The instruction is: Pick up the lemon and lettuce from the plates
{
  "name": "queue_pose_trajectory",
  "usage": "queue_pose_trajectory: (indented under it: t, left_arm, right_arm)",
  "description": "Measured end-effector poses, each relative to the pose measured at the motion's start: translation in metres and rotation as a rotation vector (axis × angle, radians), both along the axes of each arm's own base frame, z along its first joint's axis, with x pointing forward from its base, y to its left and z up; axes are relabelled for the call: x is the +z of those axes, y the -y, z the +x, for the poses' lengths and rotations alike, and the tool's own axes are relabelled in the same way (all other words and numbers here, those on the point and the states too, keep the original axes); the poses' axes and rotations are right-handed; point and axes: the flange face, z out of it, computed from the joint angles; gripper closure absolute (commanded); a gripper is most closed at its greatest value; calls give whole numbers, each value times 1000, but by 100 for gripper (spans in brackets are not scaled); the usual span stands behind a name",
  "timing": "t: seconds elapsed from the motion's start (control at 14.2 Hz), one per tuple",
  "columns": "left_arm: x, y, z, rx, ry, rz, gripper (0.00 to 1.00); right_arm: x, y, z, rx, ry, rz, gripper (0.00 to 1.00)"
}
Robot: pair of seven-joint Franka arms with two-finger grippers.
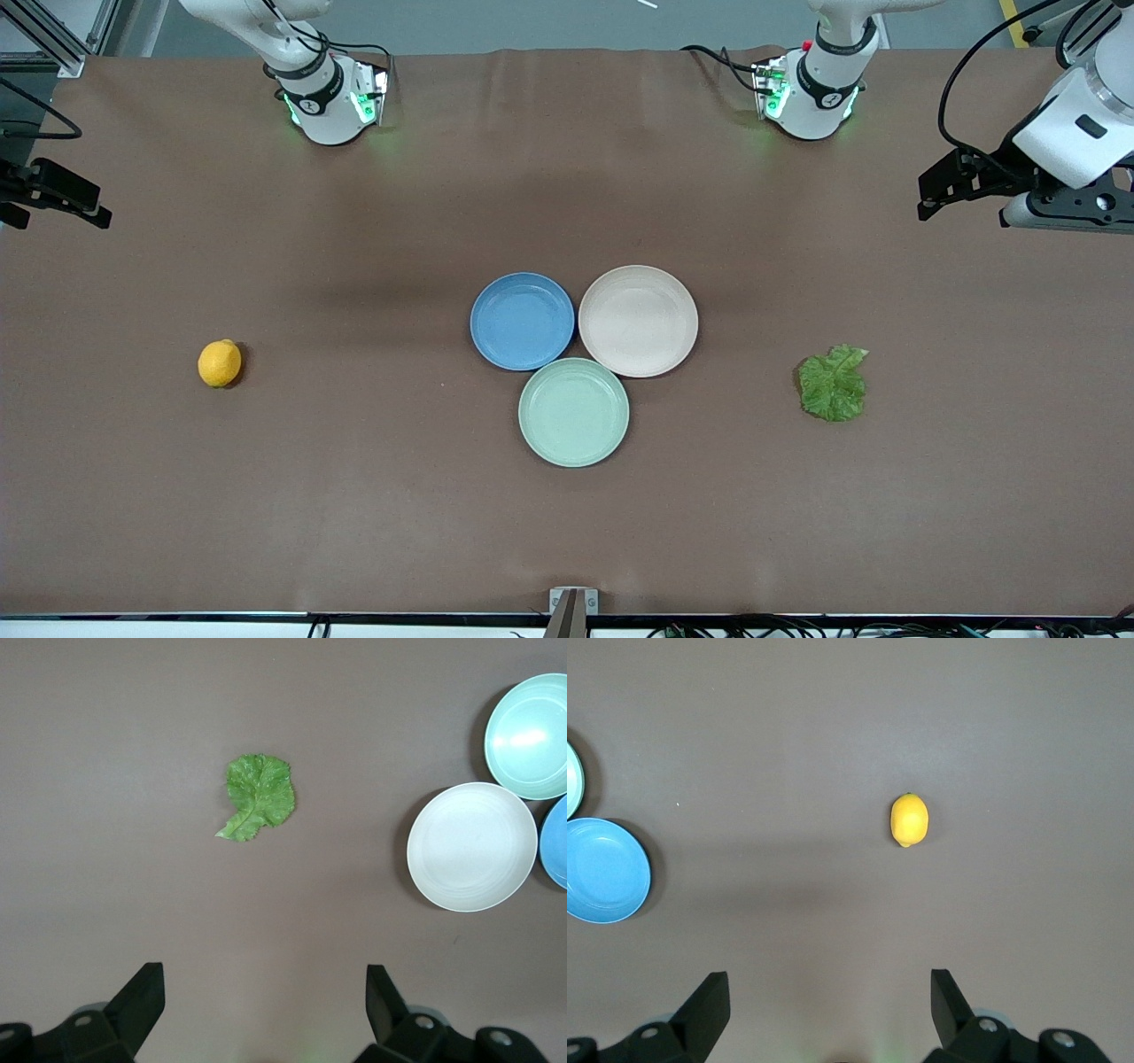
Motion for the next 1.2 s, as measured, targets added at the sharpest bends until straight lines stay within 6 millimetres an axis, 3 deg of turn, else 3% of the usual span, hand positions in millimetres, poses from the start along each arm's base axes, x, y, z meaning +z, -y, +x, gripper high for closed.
queue_pose_trajectory:
  t: [1.2]
  left_arm:
    - [2, -5, -2, 35, -8, 42, 0]
  right_arm:
    - [0, 0, 0, 0, 0, 0, 0]
